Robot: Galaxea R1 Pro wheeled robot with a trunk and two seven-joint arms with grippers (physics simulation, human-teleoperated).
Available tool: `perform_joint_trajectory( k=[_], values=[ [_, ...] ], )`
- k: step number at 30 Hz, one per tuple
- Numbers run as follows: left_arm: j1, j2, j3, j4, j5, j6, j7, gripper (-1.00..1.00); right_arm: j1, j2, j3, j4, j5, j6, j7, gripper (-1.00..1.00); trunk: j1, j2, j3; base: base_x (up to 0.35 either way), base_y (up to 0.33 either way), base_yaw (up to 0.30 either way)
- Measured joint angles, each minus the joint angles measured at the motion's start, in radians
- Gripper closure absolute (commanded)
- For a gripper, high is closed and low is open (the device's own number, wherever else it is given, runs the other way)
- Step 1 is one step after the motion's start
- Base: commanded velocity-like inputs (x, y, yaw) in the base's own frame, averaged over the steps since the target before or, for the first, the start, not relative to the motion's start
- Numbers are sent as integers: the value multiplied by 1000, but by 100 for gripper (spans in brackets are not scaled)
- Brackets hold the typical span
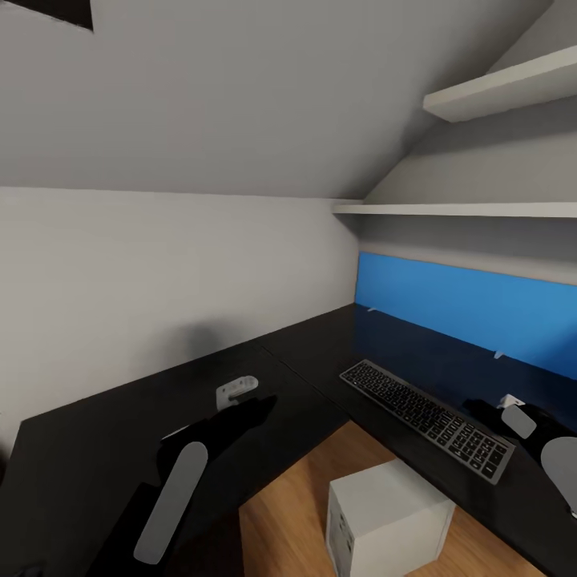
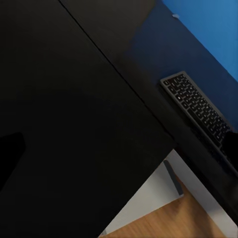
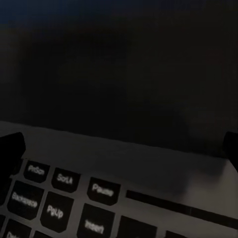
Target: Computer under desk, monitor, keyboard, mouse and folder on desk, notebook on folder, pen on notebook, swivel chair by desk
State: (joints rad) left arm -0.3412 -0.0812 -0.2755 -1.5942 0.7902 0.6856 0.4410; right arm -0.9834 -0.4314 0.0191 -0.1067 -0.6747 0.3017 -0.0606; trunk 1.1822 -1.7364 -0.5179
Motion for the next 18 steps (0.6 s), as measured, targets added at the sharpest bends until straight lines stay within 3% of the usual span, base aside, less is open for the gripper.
perform_joint_trajectory(
  k=[18],
  values=[
    [0, 0, 0, 2, 2, 0, 0, -100, -1, 5, -3, -2, -7, 0, 1, -100, 0, 0, 0, -34, -2, 0]
  ],
)
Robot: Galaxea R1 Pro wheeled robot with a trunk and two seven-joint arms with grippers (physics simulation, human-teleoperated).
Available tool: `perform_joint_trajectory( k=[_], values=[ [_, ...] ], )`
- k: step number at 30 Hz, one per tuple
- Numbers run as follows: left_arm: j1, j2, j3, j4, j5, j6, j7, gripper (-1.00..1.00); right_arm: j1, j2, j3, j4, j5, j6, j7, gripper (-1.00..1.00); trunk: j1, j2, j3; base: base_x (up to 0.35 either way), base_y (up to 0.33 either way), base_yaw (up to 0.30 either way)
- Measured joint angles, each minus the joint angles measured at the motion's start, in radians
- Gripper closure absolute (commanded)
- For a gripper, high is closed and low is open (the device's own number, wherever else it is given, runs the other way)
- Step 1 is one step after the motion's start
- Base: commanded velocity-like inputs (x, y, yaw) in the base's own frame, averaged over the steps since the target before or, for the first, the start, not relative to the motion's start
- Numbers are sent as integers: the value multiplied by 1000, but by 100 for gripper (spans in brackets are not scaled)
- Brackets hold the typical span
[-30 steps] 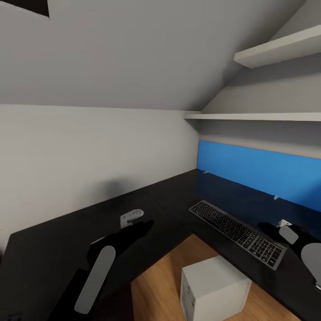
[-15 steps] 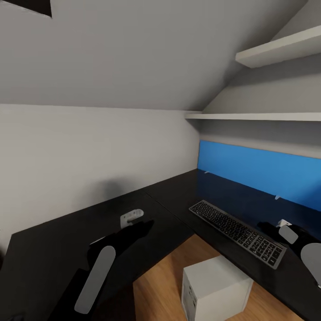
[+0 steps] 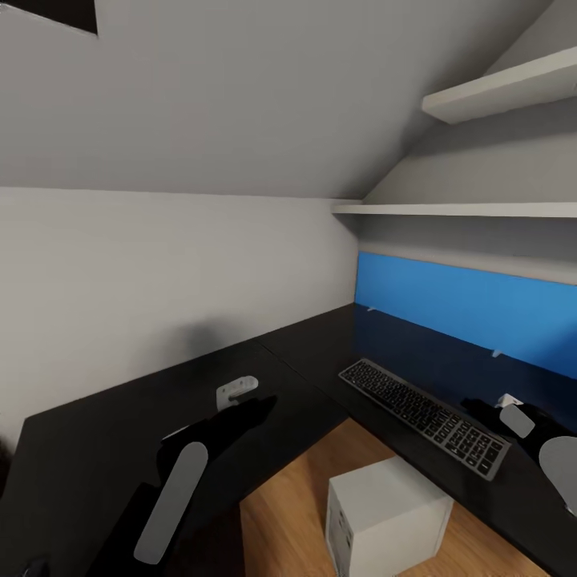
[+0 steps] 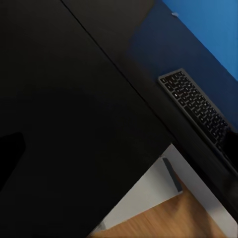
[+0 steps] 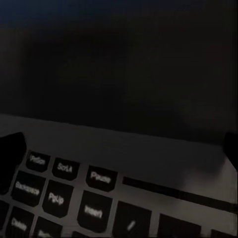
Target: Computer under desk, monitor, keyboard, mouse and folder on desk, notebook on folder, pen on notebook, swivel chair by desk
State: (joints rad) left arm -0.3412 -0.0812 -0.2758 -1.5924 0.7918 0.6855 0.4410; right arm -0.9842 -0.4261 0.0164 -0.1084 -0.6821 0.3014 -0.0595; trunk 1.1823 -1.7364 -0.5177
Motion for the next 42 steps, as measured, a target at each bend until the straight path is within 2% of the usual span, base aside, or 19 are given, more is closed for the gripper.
perform_joint_trajectory(
  k=[9, 35, 42],
  values=[
    [0, 0, 0, 0, 0, 0, -1, -100, 0, 0, -3, 1, -3, 0, 1, -100, 0, 0, 0, -89, -80, 0],
    [0, 0, 0, 0, 0, 1, -1, -100, 1, 0, -1, 4, 5, -1, -2, -100, 0, 0, 0, -70, 7, 0],
    [0, 0, -18, 0, 0, 0, -1, -100, 1, 1, 1, 3, 6, -2, 3, -100, 0, 0, 0, -2, 2, 0]
  ],
)
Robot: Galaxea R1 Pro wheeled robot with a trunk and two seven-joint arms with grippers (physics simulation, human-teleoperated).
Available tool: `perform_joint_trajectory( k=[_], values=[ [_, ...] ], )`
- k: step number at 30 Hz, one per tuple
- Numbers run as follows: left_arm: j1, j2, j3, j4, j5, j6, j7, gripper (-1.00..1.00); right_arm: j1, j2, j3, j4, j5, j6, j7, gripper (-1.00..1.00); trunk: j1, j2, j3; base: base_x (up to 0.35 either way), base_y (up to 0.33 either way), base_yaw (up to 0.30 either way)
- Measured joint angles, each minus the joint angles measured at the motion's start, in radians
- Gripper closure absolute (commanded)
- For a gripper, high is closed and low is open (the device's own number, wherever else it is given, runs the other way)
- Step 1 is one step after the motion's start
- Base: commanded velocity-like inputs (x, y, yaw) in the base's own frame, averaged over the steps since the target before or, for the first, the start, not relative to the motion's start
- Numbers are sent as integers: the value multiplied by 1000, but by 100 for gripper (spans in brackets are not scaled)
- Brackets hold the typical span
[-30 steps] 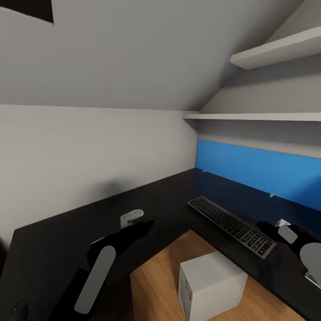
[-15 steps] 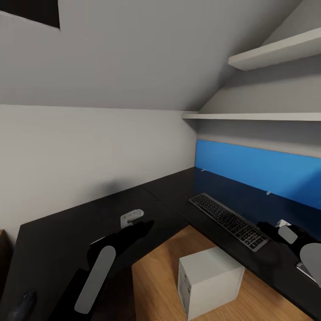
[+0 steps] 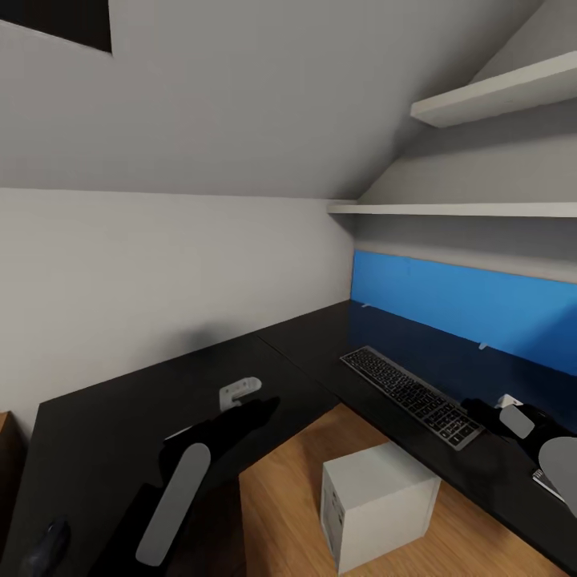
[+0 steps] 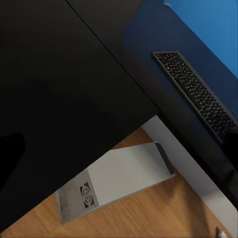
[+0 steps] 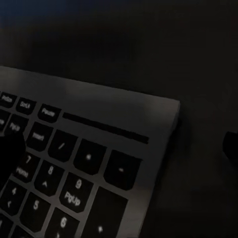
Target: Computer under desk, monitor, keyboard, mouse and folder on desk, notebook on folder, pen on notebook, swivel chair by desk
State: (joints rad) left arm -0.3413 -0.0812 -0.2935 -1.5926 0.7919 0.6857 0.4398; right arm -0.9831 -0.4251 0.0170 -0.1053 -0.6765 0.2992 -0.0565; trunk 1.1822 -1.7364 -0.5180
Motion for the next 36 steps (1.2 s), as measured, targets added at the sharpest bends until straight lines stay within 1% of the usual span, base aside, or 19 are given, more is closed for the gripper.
perform_joint_trajectory(
  k=[1, 2, 3, 7, 12, 17, 19, 24, 27, 32, 34, 36],
  values=[
    [0, 0, -6, 0, 0, -1, 0, -100, 0, 0, 0, 0, 0, 0, 0, -100, 0, 0, 0, 0, 0, 0],
    [0, 0, -17, 0, 0, -1, 1, -100, 0, 0, 1, 0, 0, -1, 2, -100, -4, 7, 3, 0, 0, 0],
    [0, 0, -20, 0, -1, -1, 2, -100, 0, 0, 1, -1, 0, -1, 2, -100, -8, 14, 6, 0, 0, 0],
    [0, 0, -24, 0, -2, -2, 5, -100, 0, 2, 1, -1, 1, -2, 2, -100, -23, 42, 19, 0, 0, 0],
    [0, -1, -28, 1, 0, -2, 6, -100, 0, 11, 0, -1, 5, -3, 2, -100, -42, 77, 34, 0, 0, 0],
    [0, -1, -44, 14, 0, -2, 8, -100, 0, 14, 0, -1, 6, -9, 2, -100, -61, 112, 50, 0, 0, 0],
    [0, -2, -48, 26, -1, -1, 9, -100, 0, 15, 2, -1, 7, -58, 1, -100, -61, 112, 50, 0, 0, 0],
    [0, -2, -52, 30, -3, -4, 8, -100, 0, 15, 2, -1, 15, -118, -1, -100, -61, 112, 50, 0, 0, 0],
    [0, -2, -53, 30, -3, -4, 8, -100, 0, 16, 2, -1, 17, -126, -1, -100, -61, 112, 50, 60, -2, 0],
    [0, -1, -55, 31, -3, -5, 7, -100, 0, 16, 5, -1, 17, -125, 0, -100, -62, 112, 50, 223, -78, 0],
    [0, -1, -76, 31, -2, -5, 7, -100, 0, 25, 6, -3, 19, -125, 0, -100, -62, 112, 50, 253, -208, 0],
    [0, -1, -89, 31, -2, -5, 8, -100, 0, 31, 5, -4, 19, -125, 0, -100, -62, 112, 50, 246, -227, 0]
  ],
)
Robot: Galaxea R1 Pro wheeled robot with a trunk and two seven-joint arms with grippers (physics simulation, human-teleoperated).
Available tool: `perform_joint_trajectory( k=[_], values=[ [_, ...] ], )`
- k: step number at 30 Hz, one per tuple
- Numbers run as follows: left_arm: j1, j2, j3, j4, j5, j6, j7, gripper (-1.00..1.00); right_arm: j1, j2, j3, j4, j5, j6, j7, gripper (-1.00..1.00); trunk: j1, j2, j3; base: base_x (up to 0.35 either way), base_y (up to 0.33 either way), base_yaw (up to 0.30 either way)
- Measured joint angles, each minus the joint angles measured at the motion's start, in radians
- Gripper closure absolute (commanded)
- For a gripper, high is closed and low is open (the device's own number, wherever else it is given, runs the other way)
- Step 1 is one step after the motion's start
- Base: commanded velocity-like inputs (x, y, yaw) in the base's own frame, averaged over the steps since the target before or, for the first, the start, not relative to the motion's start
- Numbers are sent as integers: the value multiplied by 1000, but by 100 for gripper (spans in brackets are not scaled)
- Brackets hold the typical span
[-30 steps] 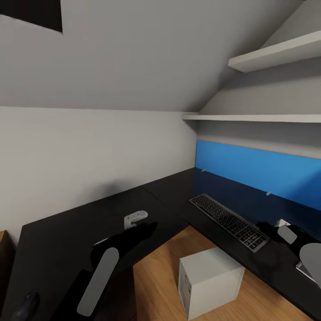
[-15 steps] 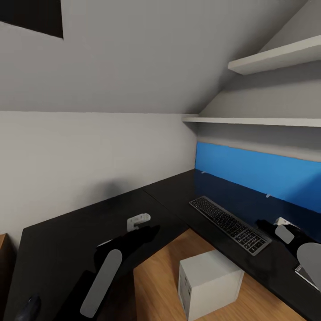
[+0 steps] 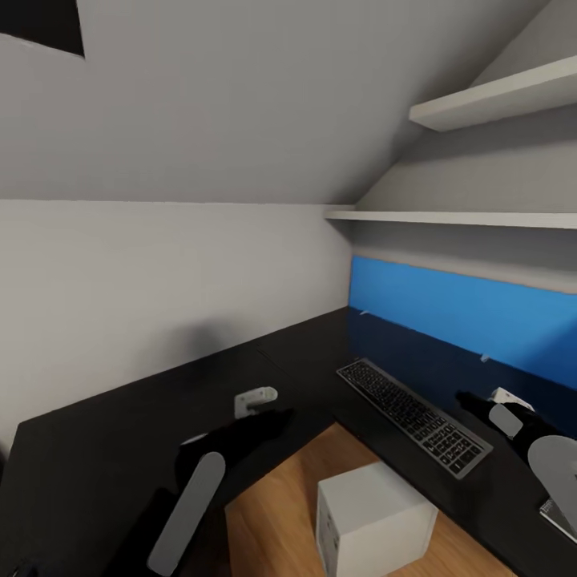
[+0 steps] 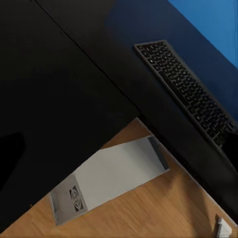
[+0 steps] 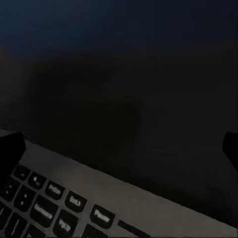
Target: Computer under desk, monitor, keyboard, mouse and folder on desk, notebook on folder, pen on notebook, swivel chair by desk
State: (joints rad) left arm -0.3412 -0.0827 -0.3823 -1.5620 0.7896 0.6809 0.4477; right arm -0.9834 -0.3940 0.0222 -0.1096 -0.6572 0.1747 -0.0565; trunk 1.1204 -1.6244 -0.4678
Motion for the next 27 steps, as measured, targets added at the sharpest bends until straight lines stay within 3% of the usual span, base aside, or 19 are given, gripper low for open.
perform_joint_trajectory(
  k=[1, 2, 6, 12, 27],
  values=[
    [0, 1, -13, 0, 0, 0, 0, -100, 0, 4, -1, 0, 0, 0, 0, -100, 0, 0, 0, 39, -44, 0],
    [0, -1, -40, 0, -39, 0, 1, -100, 0, 13, -2, 2, -1, 1, 26, -100, 0, 0, 0, 31, -35, 0],
    [0, -2, -42, 0, -67, 0, 1, -100, 1, 14, -3, 1, 0, 2, 82, -100, 0, 0, 0, 102, -23, 0],
    [0, -1, -42, 0, -68, 0, 2, -100, 1, 14, -3, 5, -1, 4, 85, -100, 0, 0, 0, 74, -11, 0],
    [0, 0, -42, -1, -70, 0, 0, -100, 1, 8, -5, 16, -10, 92, 85, -100, 0, 0, 0, 6, -1, 0]
  ],
)
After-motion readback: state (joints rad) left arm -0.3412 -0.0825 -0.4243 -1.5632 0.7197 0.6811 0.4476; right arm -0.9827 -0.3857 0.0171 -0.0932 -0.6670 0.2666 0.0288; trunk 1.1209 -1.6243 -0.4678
